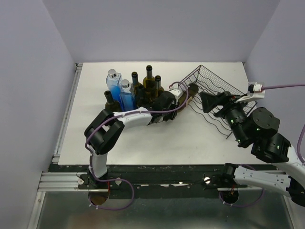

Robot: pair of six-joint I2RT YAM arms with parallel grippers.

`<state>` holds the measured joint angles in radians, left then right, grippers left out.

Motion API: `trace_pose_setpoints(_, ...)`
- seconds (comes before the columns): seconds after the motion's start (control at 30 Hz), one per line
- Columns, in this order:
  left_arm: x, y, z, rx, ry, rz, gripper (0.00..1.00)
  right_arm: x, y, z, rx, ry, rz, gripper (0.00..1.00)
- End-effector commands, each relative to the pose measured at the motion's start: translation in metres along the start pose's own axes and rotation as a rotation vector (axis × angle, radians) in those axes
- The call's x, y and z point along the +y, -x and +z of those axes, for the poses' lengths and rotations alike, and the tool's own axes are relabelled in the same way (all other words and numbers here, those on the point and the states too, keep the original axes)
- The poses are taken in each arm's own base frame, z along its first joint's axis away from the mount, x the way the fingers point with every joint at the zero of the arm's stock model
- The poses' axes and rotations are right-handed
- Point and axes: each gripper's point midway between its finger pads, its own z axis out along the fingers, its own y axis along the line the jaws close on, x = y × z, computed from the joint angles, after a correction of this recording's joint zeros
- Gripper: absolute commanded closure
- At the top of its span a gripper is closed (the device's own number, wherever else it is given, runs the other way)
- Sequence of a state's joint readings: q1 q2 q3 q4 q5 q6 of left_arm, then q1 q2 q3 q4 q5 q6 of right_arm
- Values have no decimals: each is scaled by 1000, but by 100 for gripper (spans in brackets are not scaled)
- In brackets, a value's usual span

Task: Put the wine bottle on the wine rack

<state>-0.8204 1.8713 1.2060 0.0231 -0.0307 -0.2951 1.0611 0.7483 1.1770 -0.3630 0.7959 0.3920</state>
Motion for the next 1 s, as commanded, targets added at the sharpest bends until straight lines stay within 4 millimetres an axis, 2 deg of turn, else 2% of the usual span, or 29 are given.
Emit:
trace_pose_setpoints(0.0, -10, 80, 10, -230, 9, 26, 100, -7, 3, -6, 3, -13, -2, 10)
trace_pose_setpoints(0.13, -12, 89, 24, -219, 19, 12, 100, -8, 5, -8, -1, -11, -1, 10)
trace_pose_setpoints(0.33, -14, 88, 45, -207, 17, 4, 100, -8, 4, -9, 2, -4, -8, 10)
trace_pose_setpoints(0.6, -18, 96, 62, -168, 21, -8, 100, -7, 4, -9, 5, 3, -24, 10)
trace_pose_setpoints(0.83, -7, 89, 72, -123, 88, -24, 100, -8, 5, -9, 2, 3, -28, 10)
trace_pose_setpoints(0.9, -3, 86, 74, -105, 111, -37, 95, -8, 5, -10, 1, 3, -28, 10)
trace_pose_setpoints(0.97, 1, 82, 77, -74, 137, -41, 85, -8, 7, -10, -2, 4, -28, 10)
